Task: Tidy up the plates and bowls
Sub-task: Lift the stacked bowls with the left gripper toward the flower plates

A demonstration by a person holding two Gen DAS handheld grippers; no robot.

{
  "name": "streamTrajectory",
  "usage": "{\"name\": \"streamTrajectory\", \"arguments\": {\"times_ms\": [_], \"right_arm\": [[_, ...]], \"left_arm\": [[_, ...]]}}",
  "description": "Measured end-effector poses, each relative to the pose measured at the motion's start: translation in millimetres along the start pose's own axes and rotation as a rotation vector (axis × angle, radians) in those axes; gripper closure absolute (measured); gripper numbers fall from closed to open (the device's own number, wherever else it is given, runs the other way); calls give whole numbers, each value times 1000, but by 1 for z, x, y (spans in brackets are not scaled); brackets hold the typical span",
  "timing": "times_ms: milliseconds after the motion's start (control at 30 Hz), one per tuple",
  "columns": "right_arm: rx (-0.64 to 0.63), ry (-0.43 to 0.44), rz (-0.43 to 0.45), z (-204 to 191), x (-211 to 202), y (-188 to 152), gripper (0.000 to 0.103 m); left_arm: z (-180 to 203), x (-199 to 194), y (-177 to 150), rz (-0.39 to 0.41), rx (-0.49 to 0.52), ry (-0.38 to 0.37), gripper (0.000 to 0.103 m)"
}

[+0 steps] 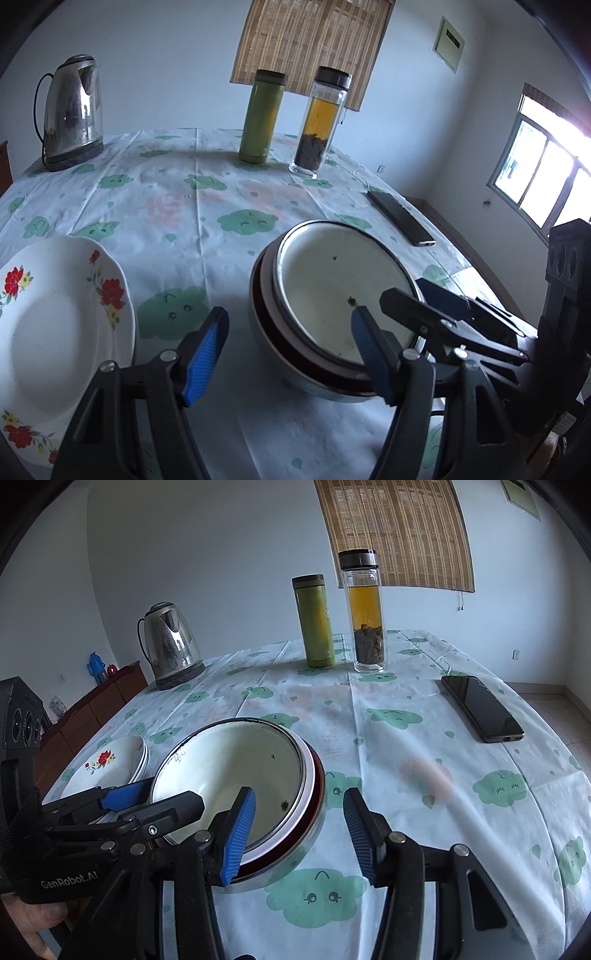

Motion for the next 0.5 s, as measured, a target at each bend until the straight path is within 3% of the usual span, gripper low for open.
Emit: {"name": "streamTrajectory", "arguments": {"times_ms": [100, 200, 500], "right_arm": [[3, 20, -12, -2, 1, 0, 62], [-17, -24, -22, -6, 1, 1, 68], [-12, -31, -23, -6, 0, 0, 71]], "left_arm": [[3, 2, -2, -16, -19, -51, 37], [6, 1, -3, -9, -4, -29, 37], [7, -9, -1, 30, -12, -15, 37]]}}
Point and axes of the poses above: each gripper's, at about its wrist camera, not at the fingertips, and x roughly the way its jaws point, z to its right, y to its top, the point moved 2 cm from there along x, roughly the way its jaws point, and after that the axes turned 4 degrees about y, right-handed, at the moved point
